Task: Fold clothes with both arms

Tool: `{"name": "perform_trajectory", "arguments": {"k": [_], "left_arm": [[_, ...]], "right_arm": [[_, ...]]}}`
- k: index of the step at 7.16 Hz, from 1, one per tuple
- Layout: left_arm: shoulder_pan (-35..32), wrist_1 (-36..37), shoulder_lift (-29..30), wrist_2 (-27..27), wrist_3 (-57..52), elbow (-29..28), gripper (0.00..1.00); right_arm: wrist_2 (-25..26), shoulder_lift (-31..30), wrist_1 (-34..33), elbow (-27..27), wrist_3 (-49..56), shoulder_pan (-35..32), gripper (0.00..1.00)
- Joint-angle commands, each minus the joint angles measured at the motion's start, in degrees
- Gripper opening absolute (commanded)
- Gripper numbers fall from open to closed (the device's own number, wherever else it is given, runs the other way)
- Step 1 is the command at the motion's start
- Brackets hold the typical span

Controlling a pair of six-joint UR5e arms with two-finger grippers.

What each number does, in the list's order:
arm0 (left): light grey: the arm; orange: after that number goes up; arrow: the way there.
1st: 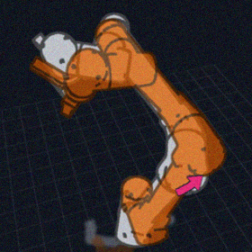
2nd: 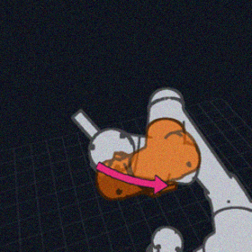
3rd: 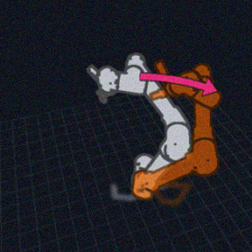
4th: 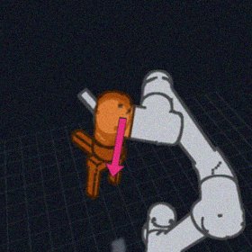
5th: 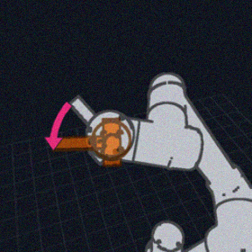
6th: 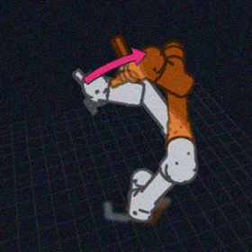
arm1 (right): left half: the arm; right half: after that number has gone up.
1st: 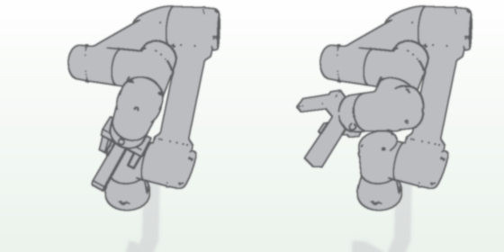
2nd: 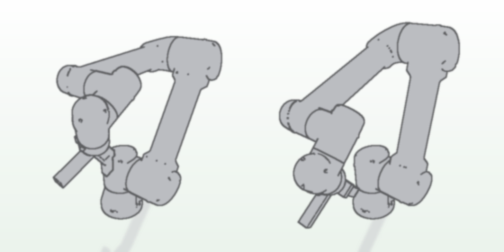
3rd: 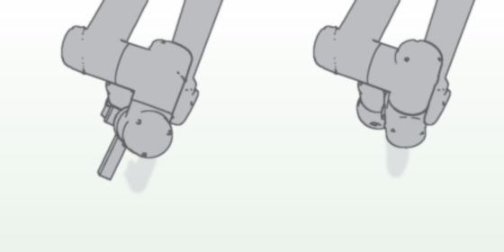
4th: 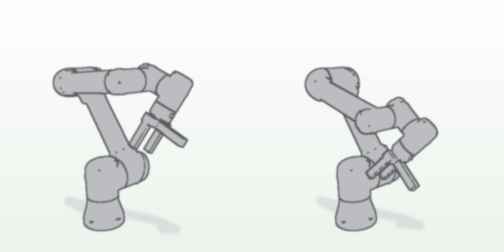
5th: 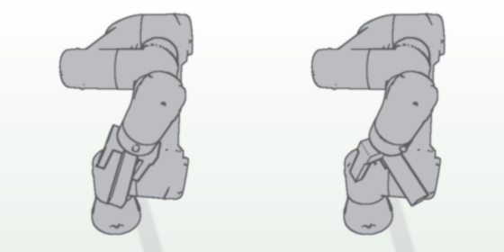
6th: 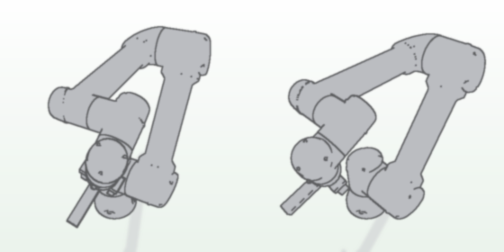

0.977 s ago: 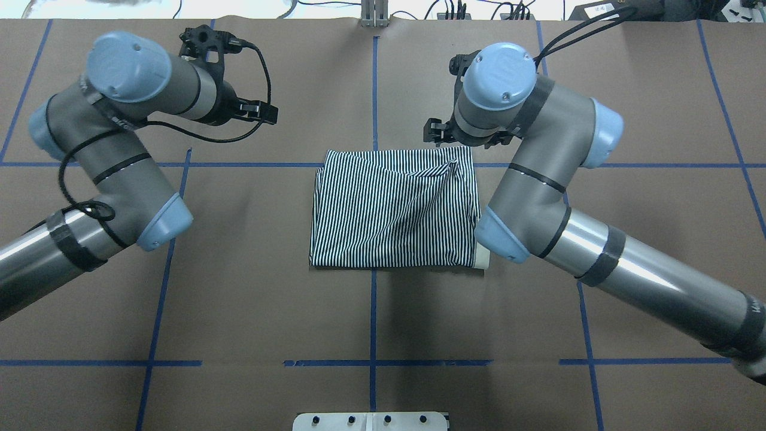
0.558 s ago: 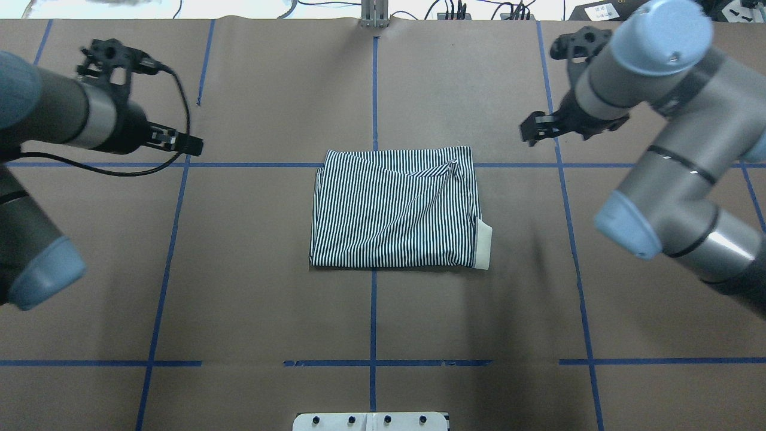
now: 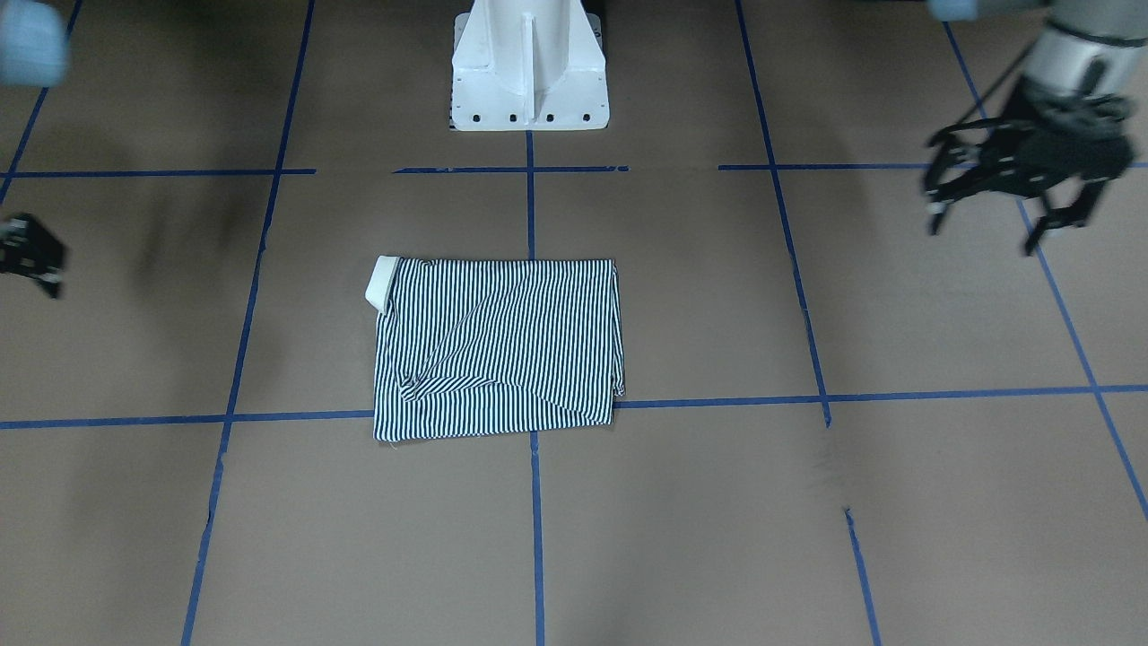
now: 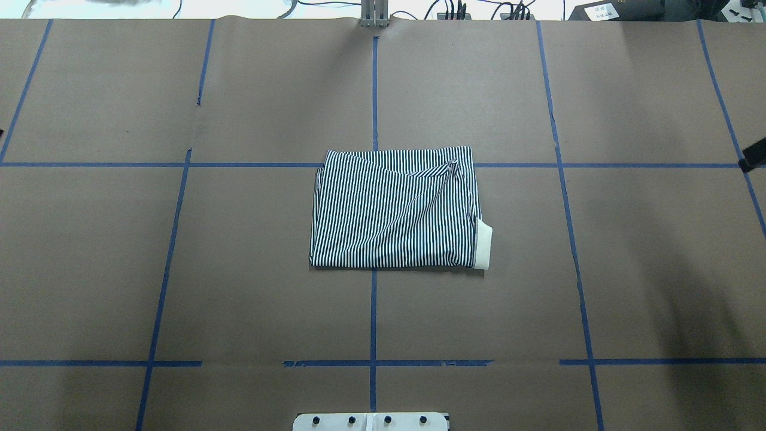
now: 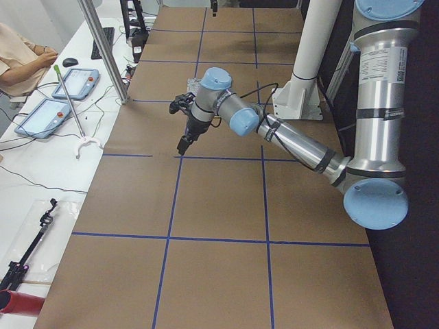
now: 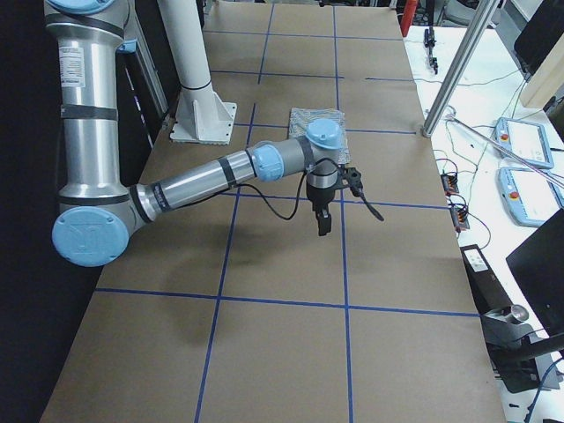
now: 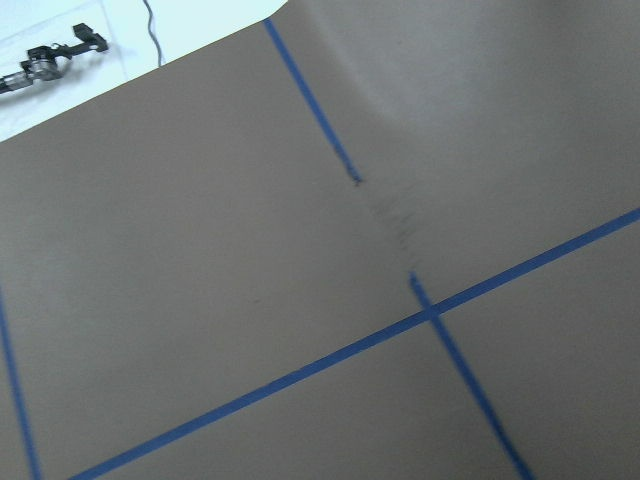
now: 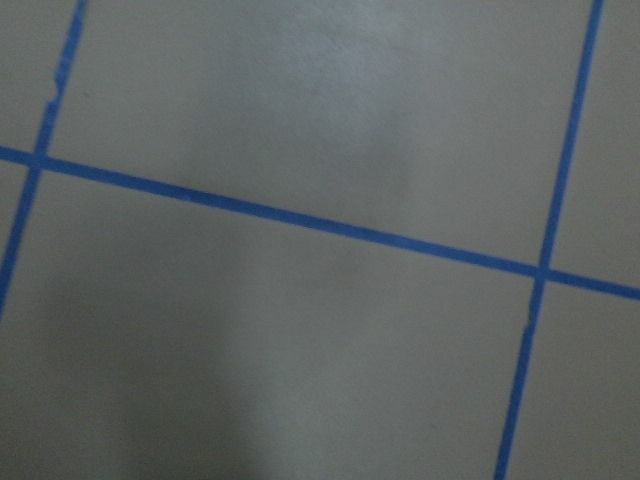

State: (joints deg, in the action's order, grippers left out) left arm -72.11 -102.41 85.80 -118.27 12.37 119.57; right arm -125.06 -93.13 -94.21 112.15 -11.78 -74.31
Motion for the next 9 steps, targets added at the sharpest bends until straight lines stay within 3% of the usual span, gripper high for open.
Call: {"name": "perform_trajectory", "arguments": {"k": [1,2,4,9], "left_arm": [[-4.9,-1.1,-3.4,0.0,-1.8,-10.4,1.00],[-10.1,-2.3,-2.6,-1.9,-2.0,-12.7,1.00],[-13.1,-2.4,-3.4,-17.3,-2.2,-17.4,1.00],[-13.5,0.4,-4.6,-18.2,-2.3,-18.8,1.00]], "right_arm": [[-1.5,-4.9,0.4,-3.6,1.2,-5.1,1.00],[-6.4,-5.4,0.4,-5.4,1.8,-8.4,1.00],[-9.7,-8.4,0.3,-6.1,9.6,-13.6,1.00],[-9.5,-10.3,0.3,-6.2,9.7,-14.7,1.00]]}}
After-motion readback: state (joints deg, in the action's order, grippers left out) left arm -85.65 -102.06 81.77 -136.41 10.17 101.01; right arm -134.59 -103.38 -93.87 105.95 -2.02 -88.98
